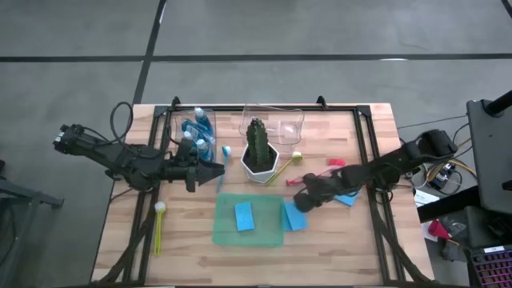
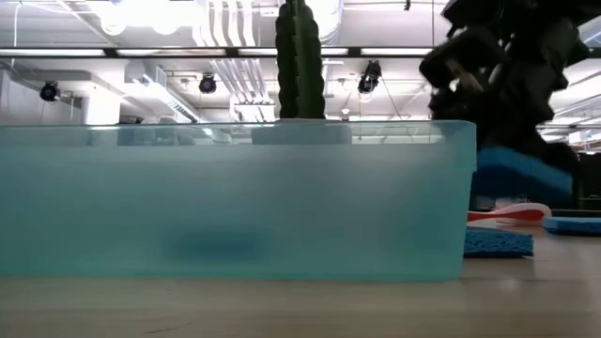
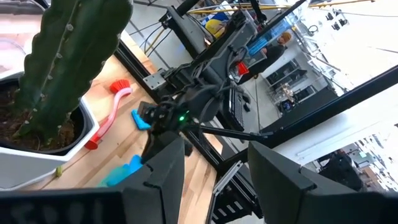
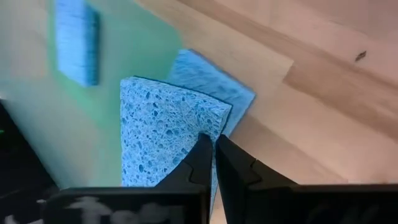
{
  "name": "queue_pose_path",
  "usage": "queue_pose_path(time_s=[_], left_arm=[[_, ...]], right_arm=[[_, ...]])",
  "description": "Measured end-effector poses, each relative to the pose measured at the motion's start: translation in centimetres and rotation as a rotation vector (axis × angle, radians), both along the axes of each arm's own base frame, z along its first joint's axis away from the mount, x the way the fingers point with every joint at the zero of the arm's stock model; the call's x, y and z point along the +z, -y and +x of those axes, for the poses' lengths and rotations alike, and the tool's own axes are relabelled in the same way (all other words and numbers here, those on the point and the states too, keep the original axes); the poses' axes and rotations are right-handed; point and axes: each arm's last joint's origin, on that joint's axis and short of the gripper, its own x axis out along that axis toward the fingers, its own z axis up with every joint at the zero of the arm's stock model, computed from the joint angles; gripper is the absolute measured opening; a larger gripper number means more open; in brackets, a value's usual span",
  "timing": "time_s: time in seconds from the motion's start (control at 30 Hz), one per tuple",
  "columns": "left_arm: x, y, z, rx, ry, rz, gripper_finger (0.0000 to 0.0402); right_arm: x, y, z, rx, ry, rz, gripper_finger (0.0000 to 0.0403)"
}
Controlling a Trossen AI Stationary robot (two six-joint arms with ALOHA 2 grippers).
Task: Pick & Place Kitchen Sink Supplies
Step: Put the blue sponge into the green bin
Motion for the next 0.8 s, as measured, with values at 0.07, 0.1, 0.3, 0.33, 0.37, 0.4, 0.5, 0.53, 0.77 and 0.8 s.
queue_pose_path(time_s=[0.07,0.1,0.3,0.33,0.37,0.4,0.5,0.53,0.77,0.8], left_arm=[[0.0,0.0,0.0,0.0,0.0,0.001,0.0167],[0.0,0.0,0.0,0.0,0.0,0.003,0.0167],[0.0,0.0,0.0,-0.002,-0.001,0.009,0.0167],[0.0,0.0,0.0,-0.002,-0.003,0.01,0.0167],[-0.1,0.0,0.0,-0.002,-0.007,0.012,0.0167],[-0.1,0.0,0.0,-0.002,-0.009,0.013,0.0167],[-0.1,0.0,0.0,-0.002,-0.01,0.013,0.0167],[-0.1,0.0,0.0,-0.002,-0.01,0.013,0.0167],[-0.1,0.0,-0.1,-0.004,-0.011,0.026,0.0167],[-0.1,0.0,-0.1,-0.004,-0.013,0.028,0.0167]], right_arm=[[0.9,0.1,-0.3,-0.009,0.034,0.016,0.0011],[1.4,0.1,-0.4,-0.014,0.052,0.026,0.0011],[4.4,0.4,-1.6,-0.067,0.162,0.083,0.0009],[4.8,0.5,-1.8,-0.081,0.182,0.085,0.0008],[5.3,0.6,-2.0,-0.1,0.197,0.088,0.0008],[5.7,0.7,-2.2,-0.126,0.212,0.093,0.0008],[7.5,0.9,-2.0,-0.198,0.324,0.091,0.0008],[8.1,0.9,-1.8,-0.219,0.359,0.083,0.0008],[11.3,0.2,1.9,-0.22,0.43,0.011,0.0008],[11.5,0.0,2.7,-0.214,0.428,0.004,0.0008]])
